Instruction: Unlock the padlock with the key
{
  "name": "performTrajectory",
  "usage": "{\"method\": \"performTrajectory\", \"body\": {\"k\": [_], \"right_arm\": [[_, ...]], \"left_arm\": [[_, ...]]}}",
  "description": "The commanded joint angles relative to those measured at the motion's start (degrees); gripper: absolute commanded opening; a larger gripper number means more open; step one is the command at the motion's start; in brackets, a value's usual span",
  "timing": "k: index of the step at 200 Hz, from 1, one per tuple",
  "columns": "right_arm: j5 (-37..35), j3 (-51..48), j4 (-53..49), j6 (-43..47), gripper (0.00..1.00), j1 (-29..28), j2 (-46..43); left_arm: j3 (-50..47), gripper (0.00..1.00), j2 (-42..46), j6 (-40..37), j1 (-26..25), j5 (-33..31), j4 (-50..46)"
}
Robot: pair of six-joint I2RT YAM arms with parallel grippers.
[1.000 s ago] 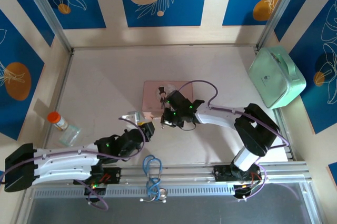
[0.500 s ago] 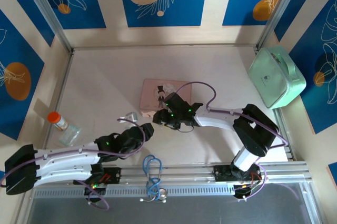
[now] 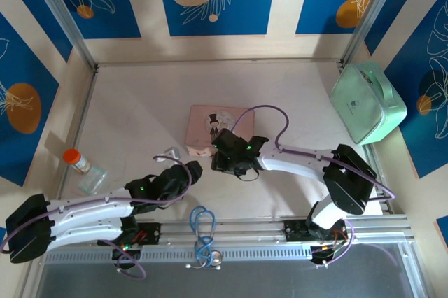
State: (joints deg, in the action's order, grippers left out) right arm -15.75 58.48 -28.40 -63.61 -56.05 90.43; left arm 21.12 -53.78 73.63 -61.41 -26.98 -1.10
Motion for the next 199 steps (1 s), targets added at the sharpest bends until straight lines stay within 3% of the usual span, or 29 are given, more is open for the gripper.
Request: {"method": "performTrajectory", "body": {"k": [1, 39, 70, 87, 117, 147, 165, 178, 199], "right_arm": [[-4.2, 2.4, -3.2, 2.5, 0.5, -0.4, 2.8], [-8.4, 9.0, -6.8, 4.6, 0.63, -1.9, 8.7], [-10.5, 11.6, -7.7, 2.8, 0.59, -3.1, 12.4], [-12.2, 12.2, -8.5, -0.4, 0.5, -3.6, 14.0], [-15.7, 10.1, -6.0, -8.1, 0.47, -5.4, 14.4], [-23.1, 6.8, -0.9, -9.2, 0.59, -8.8, 11.8], [-21.7, 7.1, -0.2, -9.8, 0.59, -8.3, 13.1], [-22.0, 9.1, -2.9, -10.3, 0.6, -8.7, 14.1], [-28.7, 11.9, -8.0, -10.6, 0.65, -12.8, 13.7]], "left_arm": [[0.2, 0.43, 0.5, 0.1, 1.1, 0.3, -0.5], [-1.0, 0.39, 0.7, 0.1, 1.4, 1.2, 0.7], [-1.7, 0.38, 1.8, 0.1, 1.5, 1.4, 0.5], [-2.4, 0.38, 2.7, 0.4, 1.5, 1.1, 0.6], [-3.4, 0.38, 4.2, 0.7, 1.5, 0.4, 0.7], [-4.2, 0.37, 4.5, 0.9, 1.5, 0.2, 1.9], [-4.3, 0.37, 3.8, 0.7, 1.5, 0.2, 2.8], [-3.8, 0.37, 3.1, -0.3, 2.1, 0.7, 3.1], [-1.8, 0.41, 3.5, -4.0, 5.0, 3.8, 1.9]]}}
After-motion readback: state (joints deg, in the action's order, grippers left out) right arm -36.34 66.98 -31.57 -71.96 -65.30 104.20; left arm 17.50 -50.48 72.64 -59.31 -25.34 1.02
